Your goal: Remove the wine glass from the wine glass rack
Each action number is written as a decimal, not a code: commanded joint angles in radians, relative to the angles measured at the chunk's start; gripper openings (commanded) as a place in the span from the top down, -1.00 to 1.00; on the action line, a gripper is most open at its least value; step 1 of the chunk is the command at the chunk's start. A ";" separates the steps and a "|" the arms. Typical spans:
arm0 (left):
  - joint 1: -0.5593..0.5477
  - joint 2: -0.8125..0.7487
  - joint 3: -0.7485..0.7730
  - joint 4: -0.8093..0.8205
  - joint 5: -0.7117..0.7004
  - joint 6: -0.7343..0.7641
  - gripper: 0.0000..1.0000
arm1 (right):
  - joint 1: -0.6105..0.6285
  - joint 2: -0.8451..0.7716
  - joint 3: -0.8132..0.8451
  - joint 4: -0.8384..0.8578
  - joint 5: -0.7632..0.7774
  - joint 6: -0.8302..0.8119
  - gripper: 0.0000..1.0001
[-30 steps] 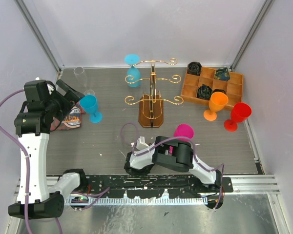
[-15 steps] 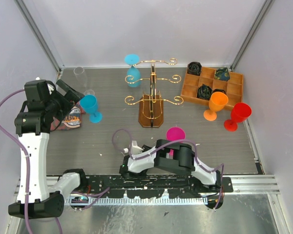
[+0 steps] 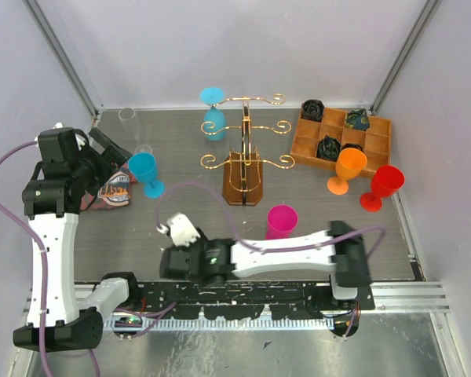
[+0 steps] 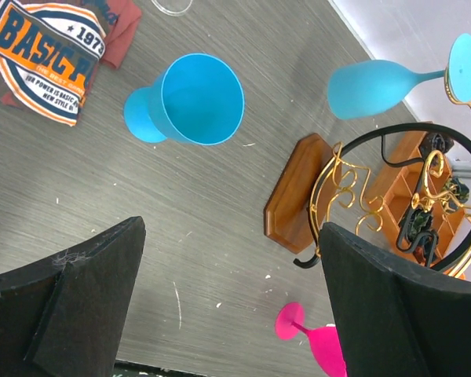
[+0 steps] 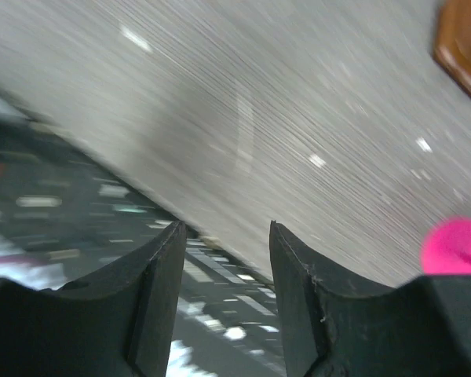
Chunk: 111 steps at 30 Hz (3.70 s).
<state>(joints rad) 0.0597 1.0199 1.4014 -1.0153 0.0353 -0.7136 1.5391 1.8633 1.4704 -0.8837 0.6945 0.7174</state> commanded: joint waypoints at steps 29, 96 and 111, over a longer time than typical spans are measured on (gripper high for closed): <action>-0.244 1.168 1.096 0.109 0.352 -0.107 -0.46 | 0.004 -0.886 0.244 0.085 0.282 -0.175 0.10; -0.269 1.075 0.606 1.071 0.630 -0.631 1.00 | 0.005 -0.998 0.140 0.062 0.366 -0.123 0.13; -0.193 1.233 1.019 0.754 0.462 -0.355 1.00 | 0.004 -1.006 0.145 0.044 0.393 -0.131 0.13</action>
<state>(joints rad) -0.1780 2.2696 2.3470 -0.1463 0.5751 -1.1957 1.5429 0.8619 1.5990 -0.8497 1.0554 0.5823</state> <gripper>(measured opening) 0.009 0.436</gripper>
